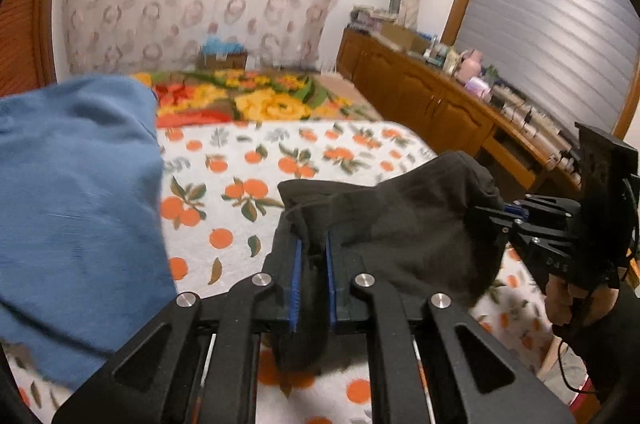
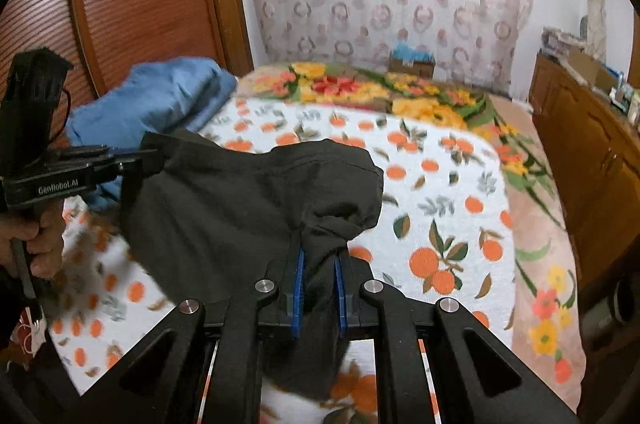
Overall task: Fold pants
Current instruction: 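Lift the folded black shorts with both grippers toward the blue denim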
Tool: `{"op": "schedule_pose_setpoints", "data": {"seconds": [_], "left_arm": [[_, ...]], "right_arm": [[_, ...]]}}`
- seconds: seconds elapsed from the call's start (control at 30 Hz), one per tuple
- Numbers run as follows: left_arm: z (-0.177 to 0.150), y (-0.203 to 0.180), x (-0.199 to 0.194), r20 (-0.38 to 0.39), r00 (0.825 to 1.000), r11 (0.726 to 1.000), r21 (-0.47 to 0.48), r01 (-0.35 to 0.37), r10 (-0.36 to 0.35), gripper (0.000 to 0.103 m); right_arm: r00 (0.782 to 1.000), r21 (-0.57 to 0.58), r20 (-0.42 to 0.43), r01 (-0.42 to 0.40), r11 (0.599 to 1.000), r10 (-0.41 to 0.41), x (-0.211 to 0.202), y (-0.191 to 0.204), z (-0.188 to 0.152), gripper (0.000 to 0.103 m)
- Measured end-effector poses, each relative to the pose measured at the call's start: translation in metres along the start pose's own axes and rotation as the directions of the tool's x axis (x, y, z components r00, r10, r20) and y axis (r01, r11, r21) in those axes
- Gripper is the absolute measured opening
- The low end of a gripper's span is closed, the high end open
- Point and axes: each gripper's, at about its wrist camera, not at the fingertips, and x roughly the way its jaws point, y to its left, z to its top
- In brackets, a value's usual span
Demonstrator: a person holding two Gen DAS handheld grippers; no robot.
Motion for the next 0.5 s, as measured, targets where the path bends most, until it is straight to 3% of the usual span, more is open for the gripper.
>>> {"op": "schedule_pose_setpoints", "data": {"seconds": [0.3, 0.5], "left_arm": [[0.019, 0.024, -0.09, 0.169, 0.985, 0.999, 0.003, -0.037, 0.035, 0.011], [0.025, 0.075, -0.138, 0.238, 0.962, 0.991, -0.027, -0.13, 0.133, 0.011]], "right_arm": [[0.991, -0.06, 0.13, -0.025, 0.998, 0.033, -0.045, 0.047, 0.037, 0.012], [0.977, -0.126, 0.181, -0.087, 0.988, 0.109, -0.044, 0.092, 0.066, 0.012]]}}
